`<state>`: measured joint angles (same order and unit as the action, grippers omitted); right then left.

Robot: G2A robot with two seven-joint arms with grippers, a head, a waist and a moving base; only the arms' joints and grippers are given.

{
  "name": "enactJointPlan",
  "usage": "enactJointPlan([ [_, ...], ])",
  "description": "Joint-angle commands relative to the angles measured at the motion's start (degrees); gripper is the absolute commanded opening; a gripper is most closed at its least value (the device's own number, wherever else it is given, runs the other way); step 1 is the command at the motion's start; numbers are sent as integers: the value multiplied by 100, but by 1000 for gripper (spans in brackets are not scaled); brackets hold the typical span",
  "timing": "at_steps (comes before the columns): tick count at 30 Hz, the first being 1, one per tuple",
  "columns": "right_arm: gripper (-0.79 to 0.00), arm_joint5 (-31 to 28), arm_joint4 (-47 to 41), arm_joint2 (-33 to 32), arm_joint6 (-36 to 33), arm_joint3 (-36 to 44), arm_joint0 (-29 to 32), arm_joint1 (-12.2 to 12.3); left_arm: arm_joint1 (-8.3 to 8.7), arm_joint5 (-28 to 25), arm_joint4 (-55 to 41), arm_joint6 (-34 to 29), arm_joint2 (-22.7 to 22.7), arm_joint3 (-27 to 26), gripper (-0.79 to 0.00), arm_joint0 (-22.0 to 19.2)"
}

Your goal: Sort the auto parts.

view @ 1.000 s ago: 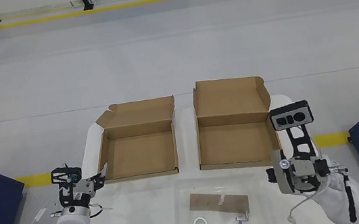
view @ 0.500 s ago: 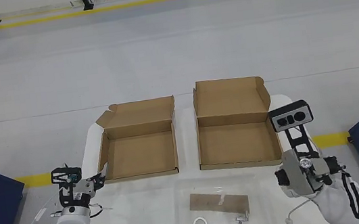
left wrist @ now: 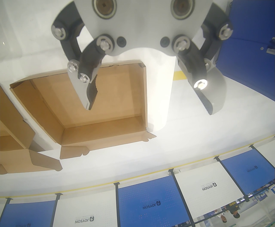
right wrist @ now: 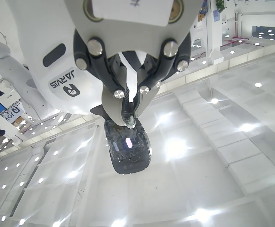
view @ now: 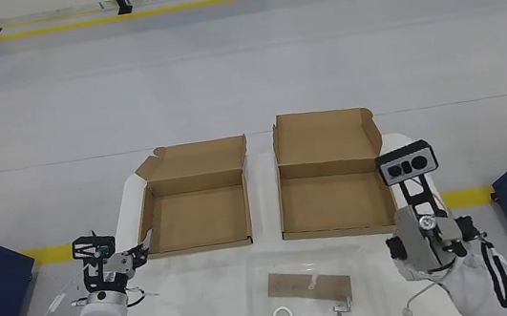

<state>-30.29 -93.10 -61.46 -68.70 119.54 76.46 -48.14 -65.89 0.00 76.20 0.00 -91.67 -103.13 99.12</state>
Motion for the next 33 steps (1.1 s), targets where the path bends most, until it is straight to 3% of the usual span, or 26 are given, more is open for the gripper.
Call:
enactJointPlan([
  [1, -785, 53, -162, -14, 55, 0, 62, -44, 0, 0, 0, 0, 0, 0, 0, 0],
  [13, -785, 406, -809, -100, 101, -115, 267, -309, 0, 0, 0, 0, 0, 0, 0, 0],
  [28, -785, 521, 334, -517, 262, -243, 415, -497, 0, 0, 0, 0, 0, 0, 0, 0],
  [33, -785, 571, 332, -608, 270, -190, 501, -565, 0, 0, 0, 0, 0, 0, 0, 0],
])
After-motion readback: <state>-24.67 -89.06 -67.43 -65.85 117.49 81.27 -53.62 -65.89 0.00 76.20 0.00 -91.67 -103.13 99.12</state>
